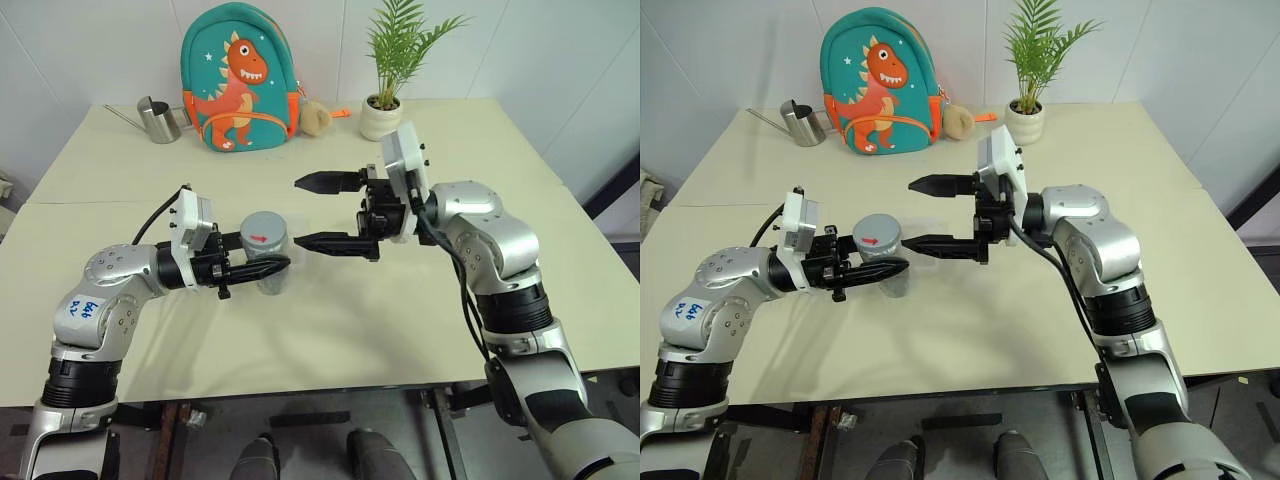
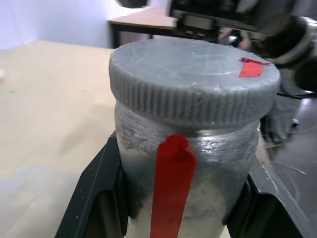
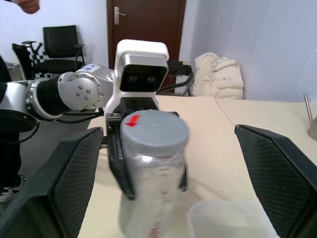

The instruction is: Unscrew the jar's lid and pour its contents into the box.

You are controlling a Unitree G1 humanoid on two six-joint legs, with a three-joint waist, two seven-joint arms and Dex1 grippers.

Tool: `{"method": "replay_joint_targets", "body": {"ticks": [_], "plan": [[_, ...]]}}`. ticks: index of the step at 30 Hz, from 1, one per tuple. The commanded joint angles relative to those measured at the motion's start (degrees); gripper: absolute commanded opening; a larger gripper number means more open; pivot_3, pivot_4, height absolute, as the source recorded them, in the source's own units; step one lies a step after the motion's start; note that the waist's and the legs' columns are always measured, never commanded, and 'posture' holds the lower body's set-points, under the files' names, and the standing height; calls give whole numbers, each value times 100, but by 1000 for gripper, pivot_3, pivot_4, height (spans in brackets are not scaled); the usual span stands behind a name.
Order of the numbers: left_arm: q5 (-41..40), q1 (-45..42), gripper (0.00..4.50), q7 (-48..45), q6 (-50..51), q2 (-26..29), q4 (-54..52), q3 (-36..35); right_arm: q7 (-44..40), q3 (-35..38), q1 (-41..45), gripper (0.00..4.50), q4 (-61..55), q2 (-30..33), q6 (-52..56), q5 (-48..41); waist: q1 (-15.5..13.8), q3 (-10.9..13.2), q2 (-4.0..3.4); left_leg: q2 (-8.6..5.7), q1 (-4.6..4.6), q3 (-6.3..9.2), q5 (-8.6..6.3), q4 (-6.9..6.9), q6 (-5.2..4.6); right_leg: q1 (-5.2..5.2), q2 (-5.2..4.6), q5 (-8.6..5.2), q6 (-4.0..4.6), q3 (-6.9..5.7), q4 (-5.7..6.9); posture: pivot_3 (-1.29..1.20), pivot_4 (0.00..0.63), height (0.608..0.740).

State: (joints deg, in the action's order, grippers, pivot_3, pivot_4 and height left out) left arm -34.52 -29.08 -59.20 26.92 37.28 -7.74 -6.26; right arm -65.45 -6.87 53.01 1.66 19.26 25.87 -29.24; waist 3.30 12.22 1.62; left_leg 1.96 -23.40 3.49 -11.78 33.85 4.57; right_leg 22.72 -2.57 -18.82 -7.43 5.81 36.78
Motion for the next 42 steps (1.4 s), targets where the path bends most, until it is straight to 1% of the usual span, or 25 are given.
{"method": "replay_joint_targets", "body": {"ticks": [1,10,18,22,26,33,38,42], "plan": [[9,-166,1923,4,-111,-63,-77,39,289,-167,9,4486,-351,-241,-55,81,1,0,0,0,0,0,0,0,0,0,0,0,0,0,1,0,150,740],[32,-209,1923,5,-104,-191,-74,152,596,-414,108,4486,-181,-612,-219,360,0,0,0,0,1,1,0,1,0,2,1,0,0,0,8,0,150,740],[14,-153,1923,-11,-113,-188,-127,165,689,-333,289,4486,256,-717,-458,635,4,0,0,0,1,1,0,2,1,2,1,0,0,0,9,0,150,740],[-1,-95,1923,2,-117,-173,-175,143,554,-217,324,4486,475,-518,-618,707,1,0,0,0,1,1,0,2,1,2,0,0,0,0,8,0,150,740],[-22,-92,1923,11,-118,-154,-187,104,327,-26,346,4486,787,-171,-842,758,-5,0,0,0,1,0,0,2,0,2,0,0,0,0,8,0,150,740],[-39,-54,1923,32,-128,-137,-200,67,-2,265,332,4486,1343,456,-1042,593,-8,0,0,0,1,0,0,2,0,2,0,0,0,0,7,0,150,740],[-30,58,1923,-4,-104,-93,-227,-11,-325,536,162,4486,1147,808,-580,221,2,1,-2,-2,-1,-1,0,0,-1,1,-1,0,0,0,0,0,150,740],[48,28,1923,14,-156,-89,-145,-15,-400,666,126,4486,527,688,141,-418,33,7,-11,2,1,-2,0,0,-1,2,3,0,0,4,6,0,150,740]]}}
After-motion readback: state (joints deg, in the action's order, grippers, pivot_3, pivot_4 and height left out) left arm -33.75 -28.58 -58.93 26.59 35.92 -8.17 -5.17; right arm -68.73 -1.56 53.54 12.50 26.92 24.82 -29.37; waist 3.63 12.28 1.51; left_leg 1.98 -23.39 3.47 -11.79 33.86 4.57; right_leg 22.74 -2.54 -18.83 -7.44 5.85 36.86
